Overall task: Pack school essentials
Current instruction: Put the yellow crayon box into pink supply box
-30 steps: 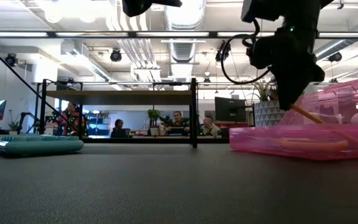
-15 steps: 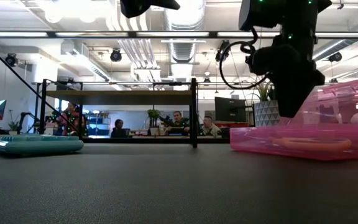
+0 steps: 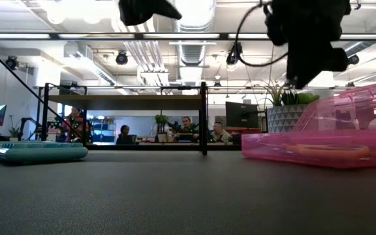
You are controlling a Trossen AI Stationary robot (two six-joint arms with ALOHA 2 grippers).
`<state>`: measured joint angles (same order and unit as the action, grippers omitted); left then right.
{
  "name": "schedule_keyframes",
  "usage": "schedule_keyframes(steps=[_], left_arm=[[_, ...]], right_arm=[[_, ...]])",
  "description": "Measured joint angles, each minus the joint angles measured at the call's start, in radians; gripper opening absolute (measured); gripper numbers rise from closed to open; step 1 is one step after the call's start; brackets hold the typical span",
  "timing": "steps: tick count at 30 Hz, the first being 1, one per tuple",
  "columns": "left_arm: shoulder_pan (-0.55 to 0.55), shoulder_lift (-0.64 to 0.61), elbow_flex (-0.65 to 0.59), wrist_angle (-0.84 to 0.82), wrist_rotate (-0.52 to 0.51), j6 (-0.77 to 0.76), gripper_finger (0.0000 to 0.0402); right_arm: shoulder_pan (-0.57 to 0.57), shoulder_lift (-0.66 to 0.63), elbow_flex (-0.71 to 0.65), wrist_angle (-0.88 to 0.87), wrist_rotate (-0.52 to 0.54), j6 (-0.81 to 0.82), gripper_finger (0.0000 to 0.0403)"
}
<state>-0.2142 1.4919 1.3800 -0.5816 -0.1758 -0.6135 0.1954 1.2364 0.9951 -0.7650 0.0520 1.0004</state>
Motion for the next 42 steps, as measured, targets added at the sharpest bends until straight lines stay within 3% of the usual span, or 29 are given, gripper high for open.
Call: schedule_keyframes(steps=[6, 14, 26, 36, 42], left_arm=[[-0.045, 0.001, -0.001, -0.161, 0.012, -0.146, 0.0173], [-0.220, 0.019, -0.010, -0.459, 0.026, -0.524, 0.0173], [-0.521, 0.026, -0.170, -0.476, 0.185, -1.035, 0.0173], [-0.668, 0.027, -0.276, -0.455, 0.375, -1.109, 0.0173], [-0.707, 0.027, -0.351, -0.274, 0.387, -1.106, 0.0173]], right_arm=[[0.062, 0.008, 0.000, 0.189, 0.000, -0.086, 0.0147], [0.084, 0.010, 0.000, 0.260, 0.001, -0.177, 0.0146], [0.084, 0.086, 0.000, 0.490, 0.011, -0.240, 0.0146], [0.084, 0.154, 0.000, 0.493, 0.028, -0.165, 0.0146], [0.083, 0.140, 0.000, 0.490, 0.035, -0.124, 0.0146]])
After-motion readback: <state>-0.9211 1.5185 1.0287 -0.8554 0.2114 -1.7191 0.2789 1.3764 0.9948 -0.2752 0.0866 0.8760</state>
